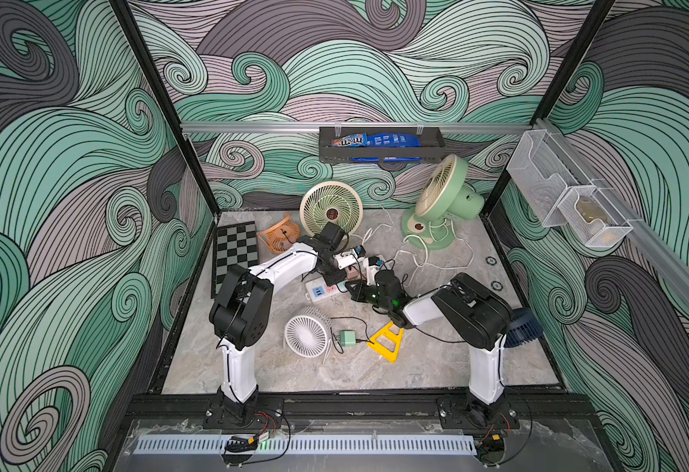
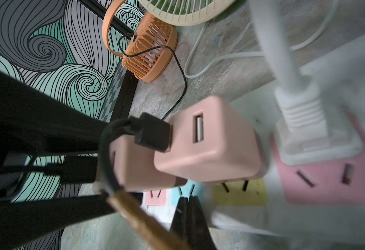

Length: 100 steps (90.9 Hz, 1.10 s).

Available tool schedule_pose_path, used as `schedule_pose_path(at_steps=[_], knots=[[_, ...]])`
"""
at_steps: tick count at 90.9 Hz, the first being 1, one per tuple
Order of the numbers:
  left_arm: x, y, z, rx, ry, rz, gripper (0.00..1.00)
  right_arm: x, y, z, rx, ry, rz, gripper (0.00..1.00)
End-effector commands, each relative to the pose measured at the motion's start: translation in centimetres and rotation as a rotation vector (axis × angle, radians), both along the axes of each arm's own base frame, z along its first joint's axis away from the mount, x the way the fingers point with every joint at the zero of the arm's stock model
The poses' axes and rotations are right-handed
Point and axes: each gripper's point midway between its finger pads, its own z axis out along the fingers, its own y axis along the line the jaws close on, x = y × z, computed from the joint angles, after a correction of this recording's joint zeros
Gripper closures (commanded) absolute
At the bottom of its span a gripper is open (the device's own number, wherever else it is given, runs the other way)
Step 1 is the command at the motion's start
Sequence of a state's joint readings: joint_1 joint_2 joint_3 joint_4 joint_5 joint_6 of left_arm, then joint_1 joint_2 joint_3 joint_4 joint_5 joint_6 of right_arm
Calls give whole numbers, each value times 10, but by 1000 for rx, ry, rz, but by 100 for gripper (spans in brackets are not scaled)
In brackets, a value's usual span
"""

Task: Unplug the desk fan from the power strip
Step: Remove the plug from the socket, then place the plug at the center of the board.

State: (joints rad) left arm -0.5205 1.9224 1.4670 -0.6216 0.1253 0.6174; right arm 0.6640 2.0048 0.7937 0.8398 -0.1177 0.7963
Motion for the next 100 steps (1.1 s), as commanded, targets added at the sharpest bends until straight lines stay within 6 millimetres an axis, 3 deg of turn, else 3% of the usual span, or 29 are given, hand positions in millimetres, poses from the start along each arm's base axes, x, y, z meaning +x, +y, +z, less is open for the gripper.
schedule_pose_path(at_steps=[1, 28, 65, 81, 100], knots=[[3, 1, 16, -32, 1, 13, 100, -25, -16, -65, -140, 181, 5, 99], [22, 13, 54, -117, 19, 64, 100, -21, -12, -49, -128, 143, 12, 99], [90, 91, 87, -111, -57, 229, 100, -12, -6, 10, -84, 31, 22, 99], [108, 126, 82, -84, -67, 289, 100, -11, -6, 34, -67, -13, 25, 99], [113, 160, 56, -60, -12, 352, 100, -12, -12, 58, -53, -58, 10, 98]])
